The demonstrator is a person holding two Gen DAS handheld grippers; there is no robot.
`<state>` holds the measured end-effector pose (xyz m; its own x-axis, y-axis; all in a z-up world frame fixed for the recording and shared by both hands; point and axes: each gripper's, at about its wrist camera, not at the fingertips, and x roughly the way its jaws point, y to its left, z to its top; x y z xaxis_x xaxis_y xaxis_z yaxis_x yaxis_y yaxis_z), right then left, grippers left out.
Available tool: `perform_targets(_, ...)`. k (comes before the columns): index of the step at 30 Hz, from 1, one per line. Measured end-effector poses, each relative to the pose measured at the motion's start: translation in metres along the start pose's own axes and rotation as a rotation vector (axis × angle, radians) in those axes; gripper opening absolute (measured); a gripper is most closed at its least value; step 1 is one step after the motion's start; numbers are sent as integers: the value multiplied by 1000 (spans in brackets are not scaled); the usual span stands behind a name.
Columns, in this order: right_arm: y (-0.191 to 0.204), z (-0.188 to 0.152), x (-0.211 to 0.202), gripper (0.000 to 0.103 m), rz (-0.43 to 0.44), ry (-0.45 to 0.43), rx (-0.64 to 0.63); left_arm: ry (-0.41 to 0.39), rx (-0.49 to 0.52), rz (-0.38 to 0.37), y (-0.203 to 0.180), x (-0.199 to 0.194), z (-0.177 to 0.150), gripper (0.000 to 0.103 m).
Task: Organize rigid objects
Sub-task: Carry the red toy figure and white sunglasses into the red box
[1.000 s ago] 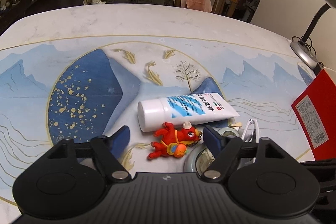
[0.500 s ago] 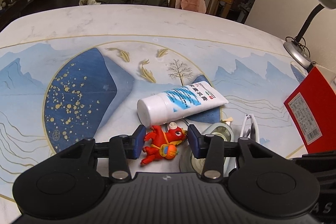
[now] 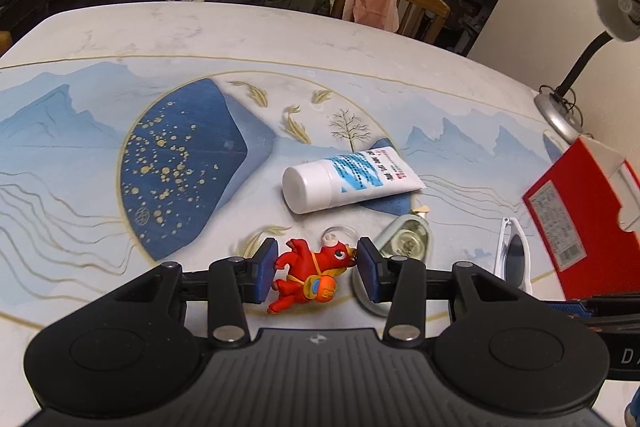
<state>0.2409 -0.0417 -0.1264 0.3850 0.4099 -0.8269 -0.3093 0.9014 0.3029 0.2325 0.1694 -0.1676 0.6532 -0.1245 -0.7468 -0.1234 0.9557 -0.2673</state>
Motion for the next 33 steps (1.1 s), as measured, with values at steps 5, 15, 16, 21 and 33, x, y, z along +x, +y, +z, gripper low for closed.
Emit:
perform_targets(5, 0, -7, -20, 29, 21, -15, -2, -22, -4, -7, -2, -25, -3, 42)
perform_targets(15, 0, -18, -65, 29, 51, -51, -41, -49, -6, -48, -19, -73, -6, 42)
perform_targets(16, -1, -18, -70, 29, 52, -56, -48, -56, -4, -53, -23, -78, -6, 42)
perform_targets(21, -11, -21, -91, 29, 38, -77, -64, -68, -1, -83, -43, -96, -5, 42)
perform_targets(33, -70, -14, -127, 29, 38, -136, -32, -73, 61, -161, -119, -105, 3, 42)
